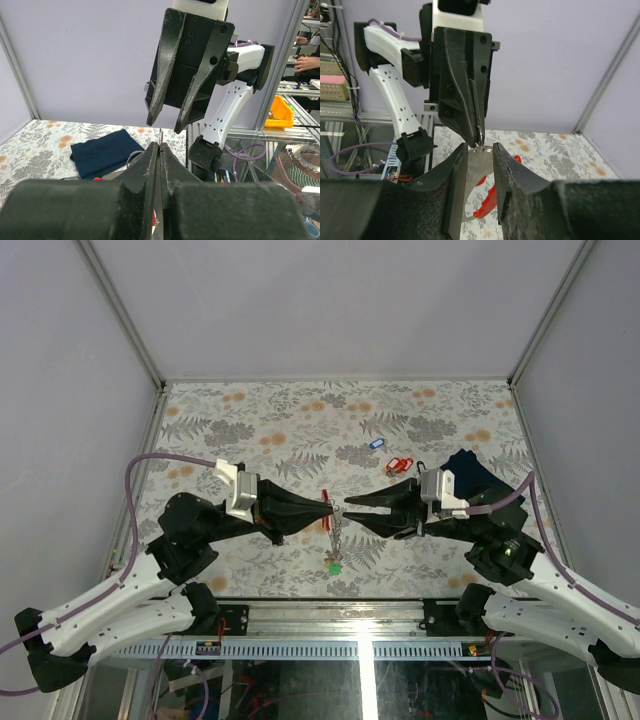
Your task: Put the keys on the keyring
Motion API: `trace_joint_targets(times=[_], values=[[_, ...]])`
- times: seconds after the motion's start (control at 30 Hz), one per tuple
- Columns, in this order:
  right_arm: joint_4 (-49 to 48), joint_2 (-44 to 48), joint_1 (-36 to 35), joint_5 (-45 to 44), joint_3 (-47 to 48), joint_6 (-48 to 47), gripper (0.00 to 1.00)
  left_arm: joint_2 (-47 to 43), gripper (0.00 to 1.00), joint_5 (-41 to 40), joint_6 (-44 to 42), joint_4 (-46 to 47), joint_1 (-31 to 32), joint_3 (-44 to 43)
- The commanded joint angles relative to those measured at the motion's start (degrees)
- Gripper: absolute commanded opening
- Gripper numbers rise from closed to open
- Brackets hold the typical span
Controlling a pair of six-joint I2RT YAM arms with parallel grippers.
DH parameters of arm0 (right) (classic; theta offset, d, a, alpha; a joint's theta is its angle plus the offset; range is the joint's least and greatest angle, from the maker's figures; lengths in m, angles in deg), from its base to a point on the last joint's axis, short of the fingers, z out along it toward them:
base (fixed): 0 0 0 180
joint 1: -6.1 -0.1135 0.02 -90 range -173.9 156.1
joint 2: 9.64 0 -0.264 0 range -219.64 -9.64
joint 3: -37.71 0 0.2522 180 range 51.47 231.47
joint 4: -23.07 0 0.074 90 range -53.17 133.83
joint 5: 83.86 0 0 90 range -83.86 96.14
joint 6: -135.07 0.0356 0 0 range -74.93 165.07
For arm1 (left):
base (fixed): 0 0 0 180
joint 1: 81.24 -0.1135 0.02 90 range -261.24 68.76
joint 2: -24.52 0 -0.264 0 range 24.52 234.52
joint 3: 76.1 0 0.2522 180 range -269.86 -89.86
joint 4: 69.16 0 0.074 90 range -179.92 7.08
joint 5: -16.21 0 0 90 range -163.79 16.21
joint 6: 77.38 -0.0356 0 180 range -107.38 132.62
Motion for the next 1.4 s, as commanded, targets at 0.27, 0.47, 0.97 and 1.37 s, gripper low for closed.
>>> trace_joint_targets(times=[0.27, 0.47, 0.97, 1.37], values=[[-8.1, -2.6, -0.2, 5.5, 0.1, 2.1, 0.30, 0.3, 0.00, 2.8, 0.4, 6.1, -0.1, -1.7], [-8.1, -3.0, -0.2, 6.2, 0.0, 2.4, 0.23, 0.1, 0.00, 3.4, -0.1, 5.3, -0.2, -2.2], [-9.2, -3.5, -0.2, 7.2, -1.1, 4.1, 0.17, -0.6, 0.00, 3.2, -0.3, 4.8, -0.1, -2.7], [3.3, -5.3, -0.2, 8.2, 4.6, -5.1, 0.00, -0.8, 0.12, 4.3, -2.3, 0.6, -0.1, -4.6]])
